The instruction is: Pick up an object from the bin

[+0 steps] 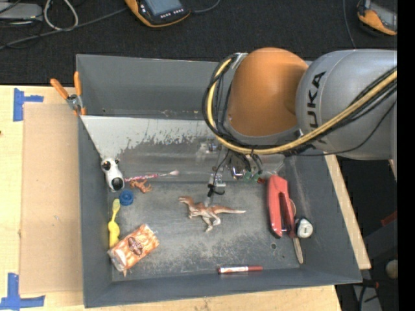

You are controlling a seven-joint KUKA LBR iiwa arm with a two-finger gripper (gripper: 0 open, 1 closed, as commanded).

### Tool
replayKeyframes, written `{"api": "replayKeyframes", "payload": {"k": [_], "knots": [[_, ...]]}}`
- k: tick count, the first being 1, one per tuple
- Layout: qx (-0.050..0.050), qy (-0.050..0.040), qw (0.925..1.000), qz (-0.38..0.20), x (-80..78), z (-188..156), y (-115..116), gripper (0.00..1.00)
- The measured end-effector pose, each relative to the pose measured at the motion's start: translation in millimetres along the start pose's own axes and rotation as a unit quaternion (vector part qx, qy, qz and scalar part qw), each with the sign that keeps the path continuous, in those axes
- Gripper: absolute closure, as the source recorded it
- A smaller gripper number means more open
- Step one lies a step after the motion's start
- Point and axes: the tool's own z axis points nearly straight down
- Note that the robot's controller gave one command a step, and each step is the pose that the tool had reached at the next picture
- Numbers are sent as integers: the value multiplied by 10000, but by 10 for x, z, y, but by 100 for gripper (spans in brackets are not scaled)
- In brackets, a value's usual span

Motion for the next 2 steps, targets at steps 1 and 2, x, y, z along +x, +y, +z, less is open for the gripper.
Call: {"api": "replayKeyframes", "payload": {"k": [1, 2], "knots": [[-8, 71, 9991, -424, 215, 651, 775, 0], [-12, 52, 9987, -507, 275, 840, 491, 0]]}}
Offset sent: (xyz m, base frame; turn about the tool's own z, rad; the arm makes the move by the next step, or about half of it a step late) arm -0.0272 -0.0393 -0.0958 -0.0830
